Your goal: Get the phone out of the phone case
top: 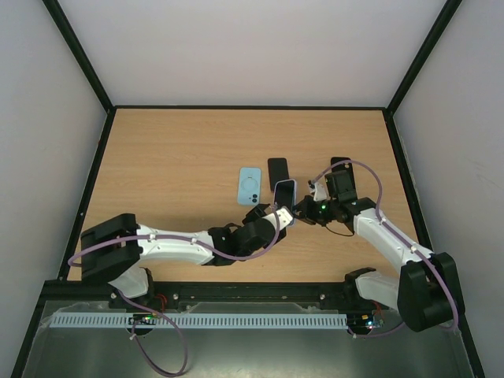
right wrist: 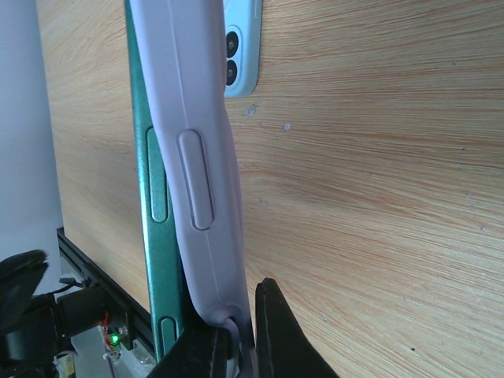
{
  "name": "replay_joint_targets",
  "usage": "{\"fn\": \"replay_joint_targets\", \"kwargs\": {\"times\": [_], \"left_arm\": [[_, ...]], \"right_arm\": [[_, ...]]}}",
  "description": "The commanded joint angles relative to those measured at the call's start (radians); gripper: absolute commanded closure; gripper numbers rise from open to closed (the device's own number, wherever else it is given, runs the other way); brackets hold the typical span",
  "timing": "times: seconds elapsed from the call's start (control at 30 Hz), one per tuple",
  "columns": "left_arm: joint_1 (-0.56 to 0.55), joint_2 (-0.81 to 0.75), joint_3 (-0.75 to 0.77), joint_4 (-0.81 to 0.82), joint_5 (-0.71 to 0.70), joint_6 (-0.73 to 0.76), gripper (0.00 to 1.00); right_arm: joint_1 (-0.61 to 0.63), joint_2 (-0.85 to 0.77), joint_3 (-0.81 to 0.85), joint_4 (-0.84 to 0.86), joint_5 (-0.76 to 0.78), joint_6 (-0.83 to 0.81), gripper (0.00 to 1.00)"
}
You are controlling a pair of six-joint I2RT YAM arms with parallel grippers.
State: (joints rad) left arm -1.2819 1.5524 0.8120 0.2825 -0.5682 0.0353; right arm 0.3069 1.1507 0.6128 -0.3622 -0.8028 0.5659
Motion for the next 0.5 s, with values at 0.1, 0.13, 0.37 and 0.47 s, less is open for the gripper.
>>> {"fn": "replay_joint_targets", "kwargs": {"times": [0.1,0.13,0.37,0.47], "left_arm": [[-0.012,0.044,0.043,0.08,0.006,0.041,0.29],[-0.012,0.048,0.047,0.082,0.008,0.043,0.29],[-0.014,0.062,0.059,0.088,0.076,0.04,0.29],[-0.017,0.053,0.06,0.097,0.083,0.03,0.29]], "right_arm": [[-0.003,-0.04,0.01,0.061,-0.041,0.01,0.98],[-0.003,-0.043,0.008,0.063,-0.042,0.011,0.98],[-0.003,-0.053,0.003,0.069,-0.045,0.011,0.98],[-0.004,-0.06,-0.002,0.078,-0.046,0.011,0.98]]}}
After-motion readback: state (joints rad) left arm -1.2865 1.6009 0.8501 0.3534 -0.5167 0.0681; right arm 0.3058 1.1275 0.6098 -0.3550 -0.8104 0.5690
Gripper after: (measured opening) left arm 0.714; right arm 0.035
